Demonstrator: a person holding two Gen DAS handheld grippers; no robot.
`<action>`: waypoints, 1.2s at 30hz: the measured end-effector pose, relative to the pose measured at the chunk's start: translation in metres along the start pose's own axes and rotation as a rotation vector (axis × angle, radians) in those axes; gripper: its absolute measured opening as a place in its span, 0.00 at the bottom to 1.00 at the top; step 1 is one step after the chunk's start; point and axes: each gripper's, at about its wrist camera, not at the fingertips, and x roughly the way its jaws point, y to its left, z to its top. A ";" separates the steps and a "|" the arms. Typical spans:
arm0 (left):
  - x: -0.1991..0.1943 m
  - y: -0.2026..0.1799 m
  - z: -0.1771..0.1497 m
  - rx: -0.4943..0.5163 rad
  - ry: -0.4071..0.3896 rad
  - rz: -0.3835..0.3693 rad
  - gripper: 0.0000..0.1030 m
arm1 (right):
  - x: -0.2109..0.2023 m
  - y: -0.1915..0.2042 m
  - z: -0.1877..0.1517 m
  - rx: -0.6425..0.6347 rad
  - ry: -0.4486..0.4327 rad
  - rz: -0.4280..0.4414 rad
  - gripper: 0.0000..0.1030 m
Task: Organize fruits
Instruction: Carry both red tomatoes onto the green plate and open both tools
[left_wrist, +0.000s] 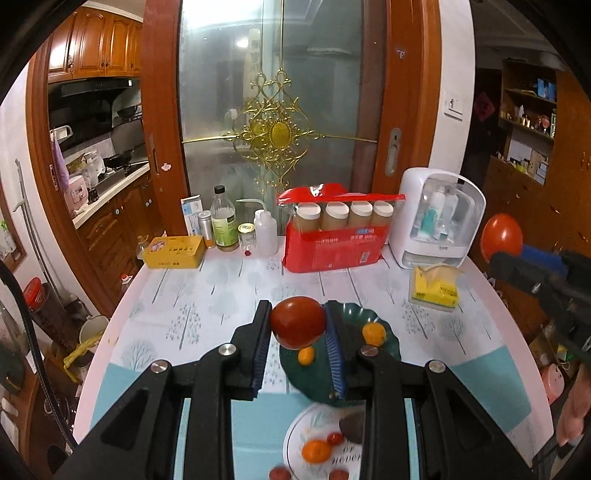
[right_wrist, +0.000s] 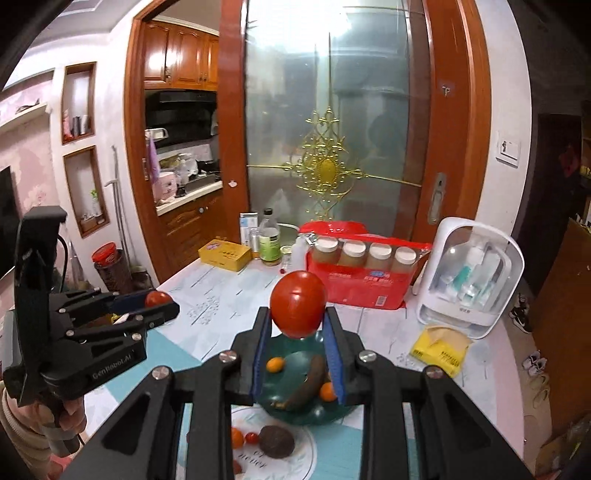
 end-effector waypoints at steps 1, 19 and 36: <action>0.007 -0.001 0.004 -0.003 0.004 -0.002 0.26 | 0.009 -0.001 0.003 -0.002 0.016 -0.010 0.28; 0.248 -0.023 -0.068 -0.020 0.317 -0.085 0.26 | 0.252 -0.038 -0.116 0.093 0.444 0.035 0.28; 0.319 -0.017 -0.104 -0.043 0.388 -0.054 0.69 | 0.284 -0.008 -0.155 0.060 0.445 0.160 0.37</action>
